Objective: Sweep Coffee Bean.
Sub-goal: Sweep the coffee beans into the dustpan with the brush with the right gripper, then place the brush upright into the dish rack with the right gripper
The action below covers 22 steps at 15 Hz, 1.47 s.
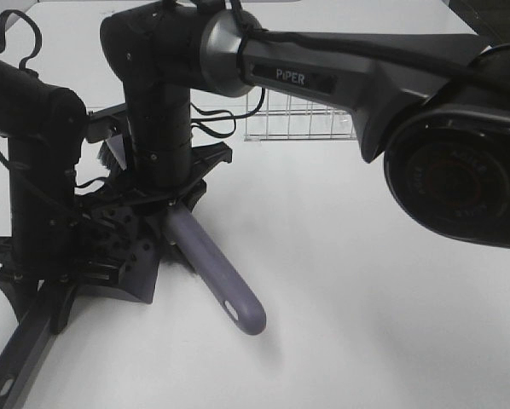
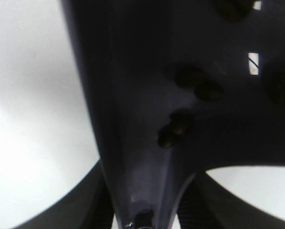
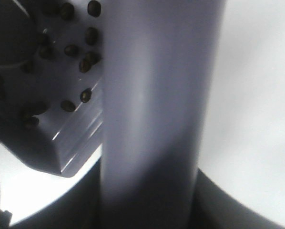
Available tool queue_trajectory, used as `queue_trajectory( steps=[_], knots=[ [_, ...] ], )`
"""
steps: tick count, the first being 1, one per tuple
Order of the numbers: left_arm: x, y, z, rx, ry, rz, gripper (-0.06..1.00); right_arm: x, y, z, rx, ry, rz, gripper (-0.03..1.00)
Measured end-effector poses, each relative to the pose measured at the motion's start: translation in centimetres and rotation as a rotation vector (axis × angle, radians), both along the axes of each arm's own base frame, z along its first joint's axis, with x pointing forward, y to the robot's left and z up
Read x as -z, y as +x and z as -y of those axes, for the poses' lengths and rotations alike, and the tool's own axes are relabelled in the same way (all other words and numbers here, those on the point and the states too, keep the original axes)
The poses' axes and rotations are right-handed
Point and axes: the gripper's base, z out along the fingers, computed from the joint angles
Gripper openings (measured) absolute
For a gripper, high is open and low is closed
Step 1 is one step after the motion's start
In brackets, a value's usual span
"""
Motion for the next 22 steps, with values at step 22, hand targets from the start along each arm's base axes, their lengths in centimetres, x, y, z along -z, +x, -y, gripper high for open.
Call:
queue_trajectory(
  steps=[22],
  knots=[
    [0.0, 0.0, 0.0, 0.000, 0.001, -0.002, 0.35, -7.4, 6.0, 25.8, 0.432, -0.094, -0.011, 0.30]
  ],
)
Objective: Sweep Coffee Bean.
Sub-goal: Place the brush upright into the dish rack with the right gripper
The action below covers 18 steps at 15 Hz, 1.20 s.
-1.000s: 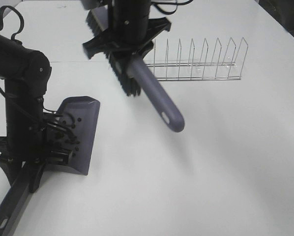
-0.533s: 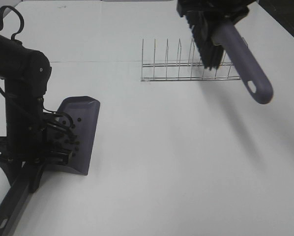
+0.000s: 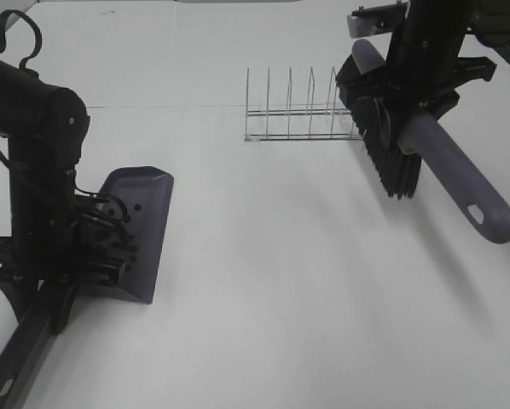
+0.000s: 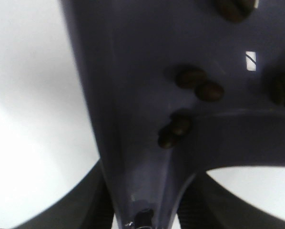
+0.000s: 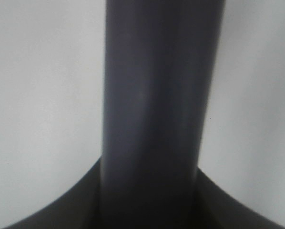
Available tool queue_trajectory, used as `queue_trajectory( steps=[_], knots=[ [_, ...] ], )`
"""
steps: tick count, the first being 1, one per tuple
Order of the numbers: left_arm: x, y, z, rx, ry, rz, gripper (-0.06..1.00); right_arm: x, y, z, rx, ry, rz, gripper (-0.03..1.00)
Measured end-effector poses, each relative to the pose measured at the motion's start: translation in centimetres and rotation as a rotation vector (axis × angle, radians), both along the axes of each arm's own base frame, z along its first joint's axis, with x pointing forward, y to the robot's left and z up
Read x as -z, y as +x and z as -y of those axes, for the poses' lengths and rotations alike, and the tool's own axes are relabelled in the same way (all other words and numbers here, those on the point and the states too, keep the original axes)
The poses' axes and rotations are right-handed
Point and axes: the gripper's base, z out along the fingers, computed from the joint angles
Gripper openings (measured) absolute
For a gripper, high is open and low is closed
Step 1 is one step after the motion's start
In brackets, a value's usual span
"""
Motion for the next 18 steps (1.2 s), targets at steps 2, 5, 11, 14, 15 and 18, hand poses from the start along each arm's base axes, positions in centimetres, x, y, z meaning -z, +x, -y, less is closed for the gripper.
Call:
queue_trajectory(
  steps=[2, 5, 11, 14, 15, 18],
  knots=[
    [0.0, 0.0, 0.0, 0.000, 0.000, 0.000, 0.35, 2.5, 0.5, 0.0, 0.003, -0.018, -0.055, 0.30],
    [0.0, 0.0, 0.0, 0.001, 0.001, 0.000, 0.35, 4.8, 1.3, 1.8, 0.054, -0.022, -0.111, 0.30],
    [0.0, 0.0, 0.0, 0.002, 0.001, 0.000, 0.35, 6.3, 2.8, 1.9, 0.086, -0.036, -0.108, 0.30],
    [0.0, 0.0, 0.0, 0.002, 0.001, 0.000, 0.35, 6.3, 4.0, 1.8, 0.086, -0.043, -0.072, 0.30],
    [0.0, 0.0, 0.0, 0.002, 0.001, 0.000, 0.35, 6.4, 4.4, 1.7, 0.086, -0.040, -0.063, 0.30],
    [0.0, 0.0, 0.0, 0.002, 0.001, 0.000, 0.35, 6.7, 5.4, 1.5, 0.085, -0.036, -0.041, 0.30]
  ],
)
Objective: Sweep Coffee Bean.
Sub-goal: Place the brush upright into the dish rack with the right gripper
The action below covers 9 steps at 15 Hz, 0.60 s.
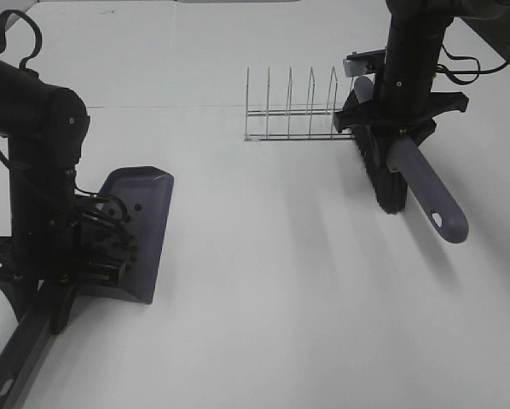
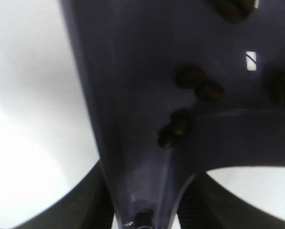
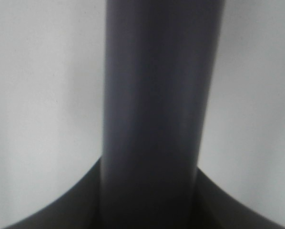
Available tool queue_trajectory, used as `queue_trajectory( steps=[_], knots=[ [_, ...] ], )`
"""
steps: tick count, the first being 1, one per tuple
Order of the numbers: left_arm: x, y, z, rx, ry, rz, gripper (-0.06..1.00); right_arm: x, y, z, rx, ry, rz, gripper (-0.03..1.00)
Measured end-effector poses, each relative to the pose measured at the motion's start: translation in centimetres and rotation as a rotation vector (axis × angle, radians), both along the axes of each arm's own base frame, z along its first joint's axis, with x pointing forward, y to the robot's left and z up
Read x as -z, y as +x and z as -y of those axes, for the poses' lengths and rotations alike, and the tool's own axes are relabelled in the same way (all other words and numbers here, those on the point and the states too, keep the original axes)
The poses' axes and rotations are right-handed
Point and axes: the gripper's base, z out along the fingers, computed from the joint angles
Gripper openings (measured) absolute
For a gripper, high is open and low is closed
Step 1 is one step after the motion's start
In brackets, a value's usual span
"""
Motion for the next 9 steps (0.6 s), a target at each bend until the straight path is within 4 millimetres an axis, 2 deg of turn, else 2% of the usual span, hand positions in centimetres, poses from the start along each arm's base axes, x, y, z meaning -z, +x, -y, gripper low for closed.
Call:
queue_trajectory(
  steps=[5, 9],
  knots=[
    [0.0, 0.0, 0.0, 0.006, -0.003, -0.001, 0.35, 0.2, 3.0, -0.1, 0.027, 0.020, 0.080, 0.30],
    [0.0, 0.0, 0.0, 0.013, -0.005, -0.002, 0.35, -0.5, 4.2, 0.6, 0.044, 0.028, 0.134, 0.30]
  ],
)
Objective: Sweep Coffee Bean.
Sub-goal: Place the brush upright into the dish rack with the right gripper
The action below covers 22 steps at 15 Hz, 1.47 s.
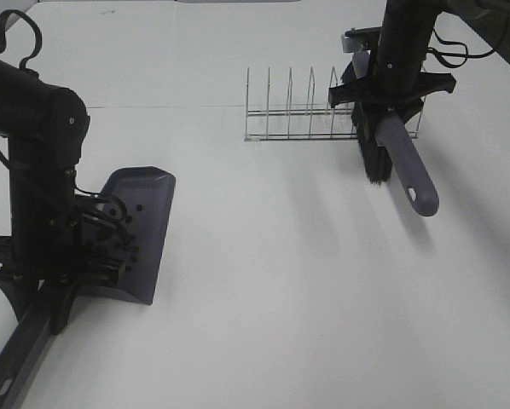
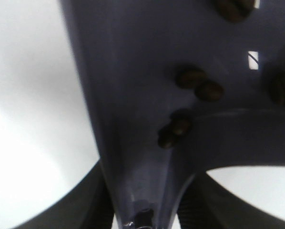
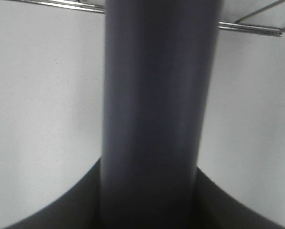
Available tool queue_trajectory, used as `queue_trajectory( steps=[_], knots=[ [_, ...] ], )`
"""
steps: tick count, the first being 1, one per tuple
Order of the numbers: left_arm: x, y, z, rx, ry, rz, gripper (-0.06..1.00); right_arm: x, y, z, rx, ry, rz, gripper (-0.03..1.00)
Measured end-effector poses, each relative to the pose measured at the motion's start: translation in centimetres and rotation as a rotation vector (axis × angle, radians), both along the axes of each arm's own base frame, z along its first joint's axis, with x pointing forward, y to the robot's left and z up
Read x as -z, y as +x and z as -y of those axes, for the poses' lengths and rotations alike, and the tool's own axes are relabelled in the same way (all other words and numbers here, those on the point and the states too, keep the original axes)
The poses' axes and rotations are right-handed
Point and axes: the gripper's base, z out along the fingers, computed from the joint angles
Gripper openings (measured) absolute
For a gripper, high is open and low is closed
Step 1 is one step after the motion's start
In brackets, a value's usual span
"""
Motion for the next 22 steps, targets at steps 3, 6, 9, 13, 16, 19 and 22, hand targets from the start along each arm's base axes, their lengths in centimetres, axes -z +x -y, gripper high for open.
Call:
queue_trajectory(
  steps=[3, 6, 9, 13, 16, 19, 22],
  knots=[
    [0.0, 0.0, 0.0, 0.000, 0.000, 0.001, 0.35, -0.5, 0.5, 1.0, 0.023, -0.005, 0.028, 0.30],
    [0.0, 0.0, 0.0, 0.000, 0.000, 0.001, 0.35, -0.6, 0.7, 2.0, 0.053, 0.010, 0.029, 0.30],
    [0.0, 0.0, 0.0, 0.000, 0.000, 0.001, 0.35, -0.6, 0.6, 1.9, 0.051, 0.029, 0.025, 0.30],
    [0.0, 0.0, 0.0, 0.001, -0.001, 0.001, 0.35, -0.6, 0.7, 2.7, 0.083, 0.059, 0.020, 0.30],
    [0.0, 0.0, 0.0, 0.001, -0.001, 0.001, 0.35, -0.6, 0.8, 3.4, 0.103, 0.075, 0.020, 0.30],
    [0.0, 0.0, 0.0, 0.001, -0.001, 0.001, 0.35, -0.6, 0.8, 3.5, 0.106, 0.094, 0.016, 0.30],
    [0.0, 0.0, 0.0, 0.001, -0.001, 0.001, 0.35, -0.6, 0.8, 3.0, 0.093, 0.136, 0.008, 0.30]
  ],
)
